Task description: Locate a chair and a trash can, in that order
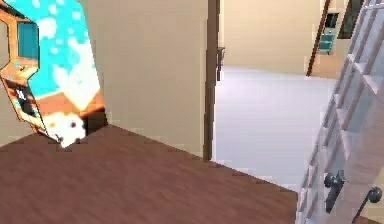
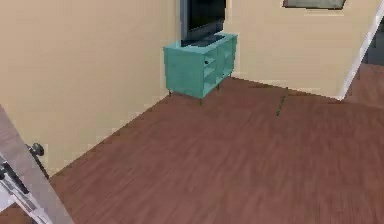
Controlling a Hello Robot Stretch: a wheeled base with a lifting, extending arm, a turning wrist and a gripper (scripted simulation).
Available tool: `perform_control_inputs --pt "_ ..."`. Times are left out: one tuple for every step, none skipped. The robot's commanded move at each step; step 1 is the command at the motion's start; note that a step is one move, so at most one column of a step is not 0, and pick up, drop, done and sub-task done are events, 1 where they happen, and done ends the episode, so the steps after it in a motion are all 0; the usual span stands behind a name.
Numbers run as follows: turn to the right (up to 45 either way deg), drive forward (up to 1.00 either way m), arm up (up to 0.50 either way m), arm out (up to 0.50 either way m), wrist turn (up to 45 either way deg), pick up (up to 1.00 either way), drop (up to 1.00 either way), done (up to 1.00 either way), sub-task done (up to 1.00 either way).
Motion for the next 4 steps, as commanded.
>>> perform_control_inputs --pt "-45.0 0.00 0.00 0.00 0.0 0.00 0.00 0.00 0.00" --pt "-45.0 0.00 0.00 0.00 0.0 0.00 0.00 0.00 0.00" --pt "-45.0 0.00 0.00 0.00 0.0 0.00 0.00 0.00 0.00" --pt "-12.0 0.00 0.00 0.00 0.0 0.00 0.00 0.00 0.00"
